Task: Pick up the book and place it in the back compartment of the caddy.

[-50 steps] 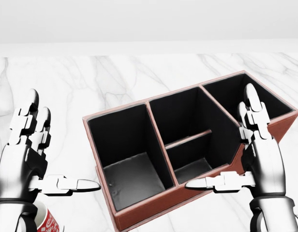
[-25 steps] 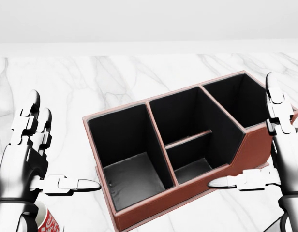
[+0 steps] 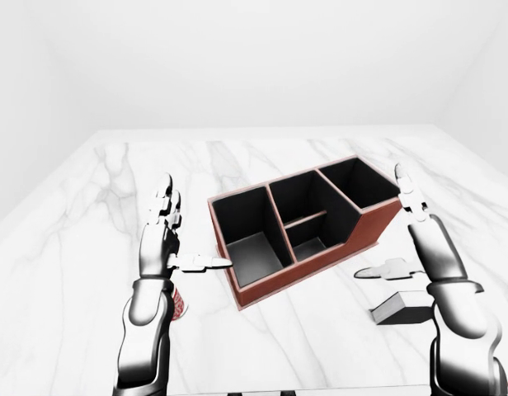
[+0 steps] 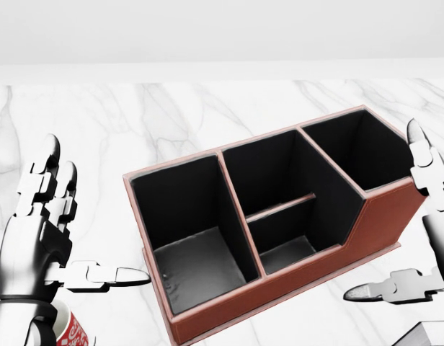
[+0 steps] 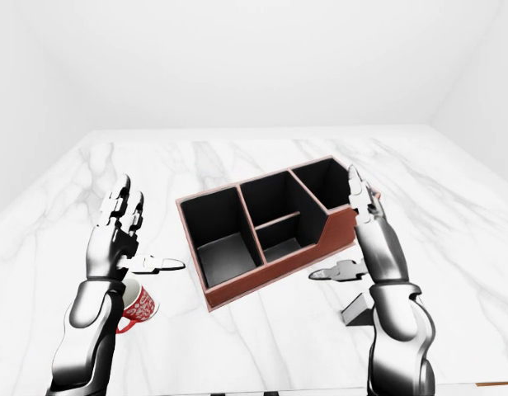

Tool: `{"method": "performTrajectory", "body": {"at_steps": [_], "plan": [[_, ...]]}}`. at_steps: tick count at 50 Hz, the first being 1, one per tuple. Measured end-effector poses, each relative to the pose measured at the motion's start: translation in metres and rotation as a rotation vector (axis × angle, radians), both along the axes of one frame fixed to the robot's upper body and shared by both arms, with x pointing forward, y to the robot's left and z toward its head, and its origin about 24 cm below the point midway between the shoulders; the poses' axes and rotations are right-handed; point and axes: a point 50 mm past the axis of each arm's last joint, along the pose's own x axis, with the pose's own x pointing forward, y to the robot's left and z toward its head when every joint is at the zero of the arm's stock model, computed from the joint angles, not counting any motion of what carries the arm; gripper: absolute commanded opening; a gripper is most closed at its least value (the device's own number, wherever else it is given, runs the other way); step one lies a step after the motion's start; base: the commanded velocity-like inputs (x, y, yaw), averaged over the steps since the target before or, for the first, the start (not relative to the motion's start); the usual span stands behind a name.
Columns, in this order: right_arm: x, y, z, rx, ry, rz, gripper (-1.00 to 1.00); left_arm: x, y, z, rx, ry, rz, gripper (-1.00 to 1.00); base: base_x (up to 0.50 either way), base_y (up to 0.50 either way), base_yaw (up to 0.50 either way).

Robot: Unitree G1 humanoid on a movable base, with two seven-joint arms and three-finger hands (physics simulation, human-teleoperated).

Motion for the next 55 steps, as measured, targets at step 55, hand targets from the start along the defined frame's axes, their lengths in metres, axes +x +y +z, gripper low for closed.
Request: {"method": "performTrajectory", "body": {"at_steps": [55], "plan": [[-0.031,-0.029,-0.023,-0.189,0.306,-0.139,1.00,0.003,-0.001,-0.008,0.005,0.038,0.002,1.00,0.00,0.00,0.00]]}}
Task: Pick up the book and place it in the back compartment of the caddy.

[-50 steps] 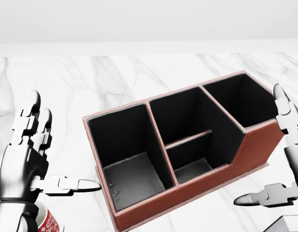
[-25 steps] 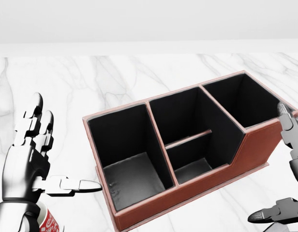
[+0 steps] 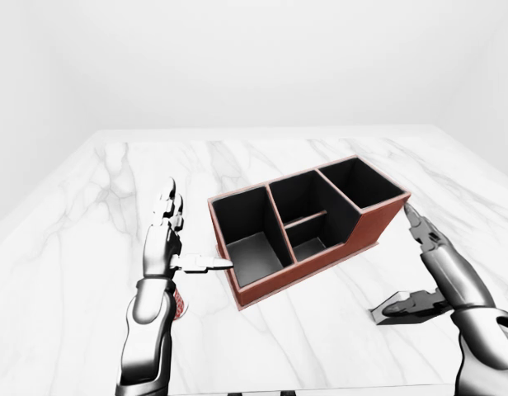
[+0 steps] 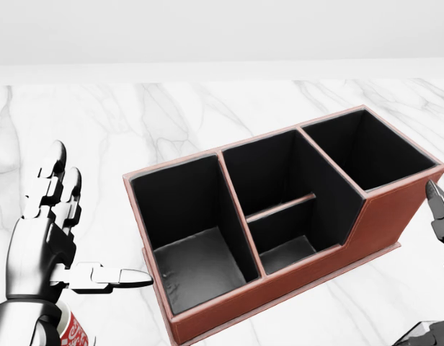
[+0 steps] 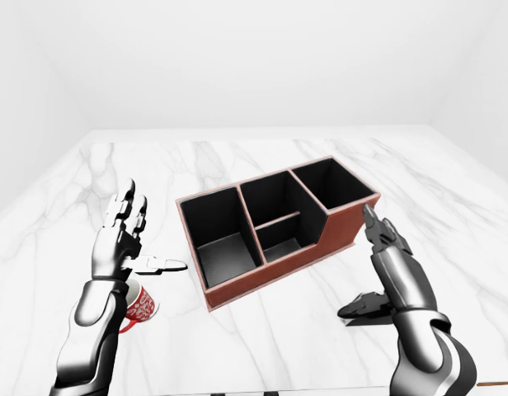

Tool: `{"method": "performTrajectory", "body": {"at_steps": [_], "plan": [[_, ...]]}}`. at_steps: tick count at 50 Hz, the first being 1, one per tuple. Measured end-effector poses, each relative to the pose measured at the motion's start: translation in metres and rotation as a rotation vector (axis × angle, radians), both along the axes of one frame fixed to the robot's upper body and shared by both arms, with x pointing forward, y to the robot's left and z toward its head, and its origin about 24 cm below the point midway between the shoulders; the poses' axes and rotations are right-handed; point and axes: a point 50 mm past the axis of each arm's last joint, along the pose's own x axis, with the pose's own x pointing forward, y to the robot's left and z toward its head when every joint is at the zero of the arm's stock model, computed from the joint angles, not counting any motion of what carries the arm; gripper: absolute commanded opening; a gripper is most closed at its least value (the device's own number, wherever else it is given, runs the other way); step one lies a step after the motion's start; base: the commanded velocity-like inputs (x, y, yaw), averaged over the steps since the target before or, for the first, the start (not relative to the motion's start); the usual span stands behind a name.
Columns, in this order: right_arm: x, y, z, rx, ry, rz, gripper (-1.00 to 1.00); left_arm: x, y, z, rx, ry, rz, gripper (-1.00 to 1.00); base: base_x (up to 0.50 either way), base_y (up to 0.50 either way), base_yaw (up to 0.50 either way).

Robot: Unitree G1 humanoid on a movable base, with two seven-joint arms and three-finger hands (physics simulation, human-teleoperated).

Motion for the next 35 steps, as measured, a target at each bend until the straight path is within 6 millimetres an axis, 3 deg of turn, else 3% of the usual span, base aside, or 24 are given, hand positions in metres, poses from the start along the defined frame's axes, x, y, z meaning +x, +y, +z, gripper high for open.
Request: {"method": "performTrajectory", "body": {"at_steps": [35], "plan": [[-0.011,-0.016,-0.016,-0.083,0.089,-0.055,1.00,0.001,0.000,-0.001,0.003,0.006,0.001,1.00,0.00,0.00,0.00]]}}
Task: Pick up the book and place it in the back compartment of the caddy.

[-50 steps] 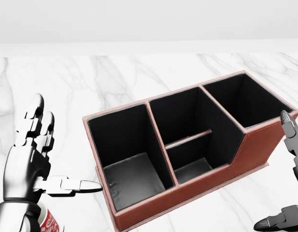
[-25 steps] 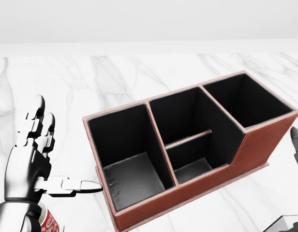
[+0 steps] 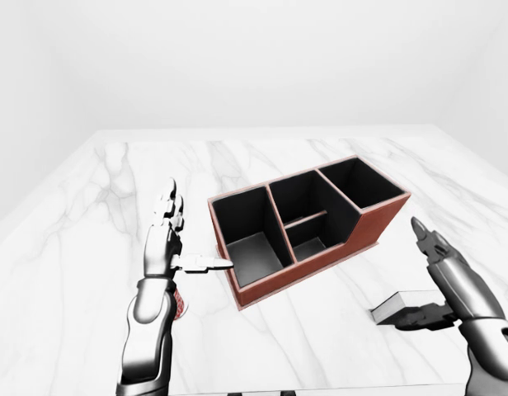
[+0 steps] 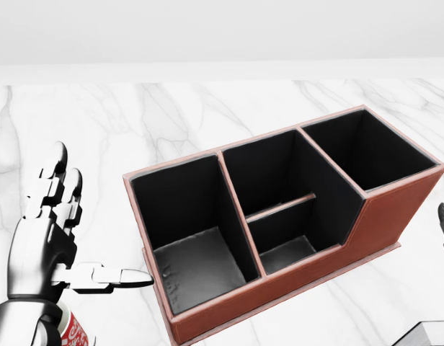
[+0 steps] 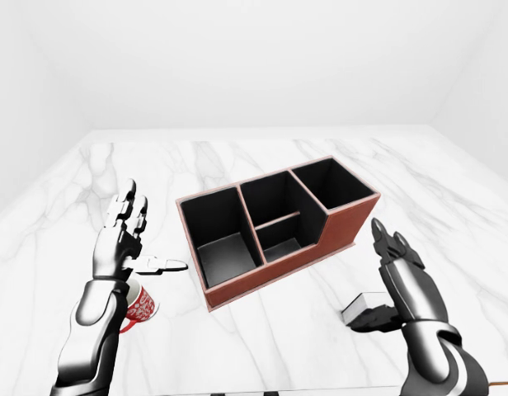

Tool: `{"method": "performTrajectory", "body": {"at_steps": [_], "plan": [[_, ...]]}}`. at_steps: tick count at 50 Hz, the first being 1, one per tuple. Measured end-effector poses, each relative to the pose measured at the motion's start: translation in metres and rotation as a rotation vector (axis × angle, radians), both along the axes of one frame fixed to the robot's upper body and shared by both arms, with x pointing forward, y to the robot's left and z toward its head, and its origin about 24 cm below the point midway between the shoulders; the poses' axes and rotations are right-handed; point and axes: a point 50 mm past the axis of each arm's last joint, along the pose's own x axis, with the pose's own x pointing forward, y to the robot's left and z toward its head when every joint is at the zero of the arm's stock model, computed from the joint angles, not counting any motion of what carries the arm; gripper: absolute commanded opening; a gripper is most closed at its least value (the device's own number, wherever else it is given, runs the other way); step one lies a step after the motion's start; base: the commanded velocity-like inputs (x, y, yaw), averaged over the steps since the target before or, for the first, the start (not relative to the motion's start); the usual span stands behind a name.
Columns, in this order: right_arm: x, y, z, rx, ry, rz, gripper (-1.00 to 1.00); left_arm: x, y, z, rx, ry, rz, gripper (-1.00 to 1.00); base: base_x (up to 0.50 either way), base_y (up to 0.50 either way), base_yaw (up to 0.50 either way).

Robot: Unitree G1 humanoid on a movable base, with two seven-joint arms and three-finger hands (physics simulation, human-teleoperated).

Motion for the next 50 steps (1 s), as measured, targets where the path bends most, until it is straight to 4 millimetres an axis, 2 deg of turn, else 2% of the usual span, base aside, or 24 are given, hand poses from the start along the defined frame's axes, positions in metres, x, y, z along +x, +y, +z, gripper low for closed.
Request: {"method": "performTrajectory", "body": {"at_steps": [50], "plan": [[-0.004,-0.027,-0.022,-0.038,0.054,-0.075,1.00,0.000,-0.001,-0.004,0.003,0.018,-0.003,1.00,0.00,0.00,0.00]]}}
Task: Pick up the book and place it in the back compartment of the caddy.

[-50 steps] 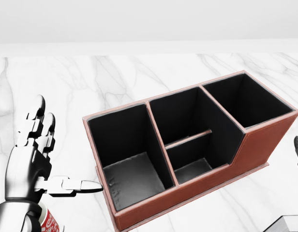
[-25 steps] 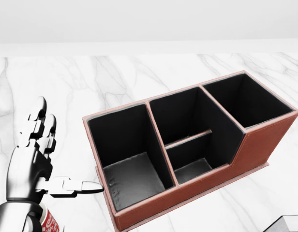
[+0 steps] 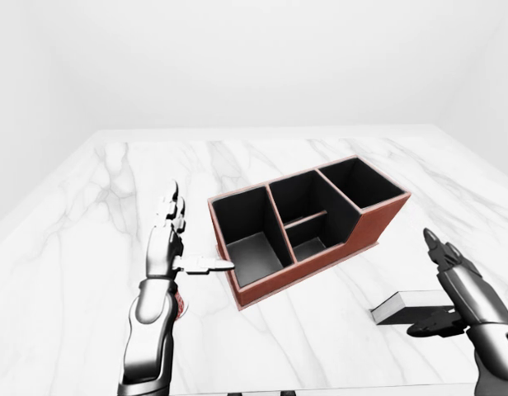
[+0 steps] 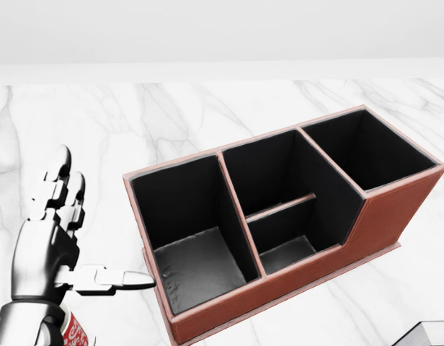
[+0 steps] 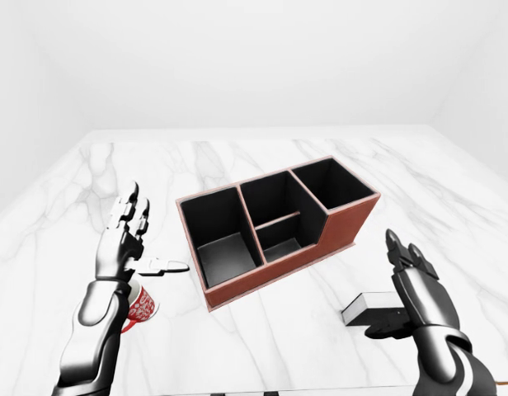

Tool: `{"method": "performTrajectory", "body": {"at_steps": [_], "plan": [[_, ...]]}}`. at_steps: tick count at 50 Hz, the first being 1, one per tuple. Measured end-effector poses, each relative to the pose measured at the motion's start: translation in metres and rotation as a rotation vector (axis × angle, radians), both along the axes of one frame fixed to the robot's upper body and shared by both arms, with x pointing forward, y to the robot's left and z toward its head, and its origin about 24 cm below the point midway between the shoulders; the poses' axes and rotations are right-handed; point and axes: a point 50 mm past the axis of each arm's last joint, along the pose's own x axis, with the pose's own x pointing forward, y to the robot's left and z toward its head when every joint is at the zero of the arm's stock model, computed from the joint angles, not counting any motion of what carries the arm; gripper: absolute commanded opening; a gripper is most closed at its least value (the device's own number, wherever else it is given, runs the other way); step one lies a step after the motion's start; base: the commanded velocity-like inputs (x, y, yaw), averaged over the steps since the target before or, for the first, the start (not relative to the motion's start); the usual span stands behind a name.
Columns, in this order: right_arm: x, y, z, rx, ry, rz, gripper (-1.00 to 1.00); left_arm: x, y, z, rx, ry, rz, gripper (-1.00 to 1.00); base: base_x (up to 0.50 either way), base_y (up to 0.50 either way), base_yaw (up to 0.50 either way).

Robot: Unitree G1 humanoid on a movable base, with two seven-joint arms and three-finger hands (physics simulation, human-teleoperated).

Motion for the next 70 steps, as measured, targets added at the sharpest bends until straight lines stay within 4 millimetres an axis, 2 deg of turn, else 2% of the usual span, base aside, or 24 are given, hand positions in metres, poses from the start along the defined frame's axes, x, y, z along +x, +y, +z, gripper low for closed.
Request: {"method": "performTrajectory", "body": {"at_steps": [33,70], "plan": [[0.020,-0.007,-0.011,-0.032,0.010,0.009,1.00,0.000,-0.004,-0.007,0.006,0.031,-0.009,1.00,0.00,0.00,0.00],[0.019,-0.014,-0.022,-0.041,0.059,-0.014,1.00,0.000,-0.005,-0.011,0.012,0.048,-0.012,1.00,0.00,0.00,0.00]]}}
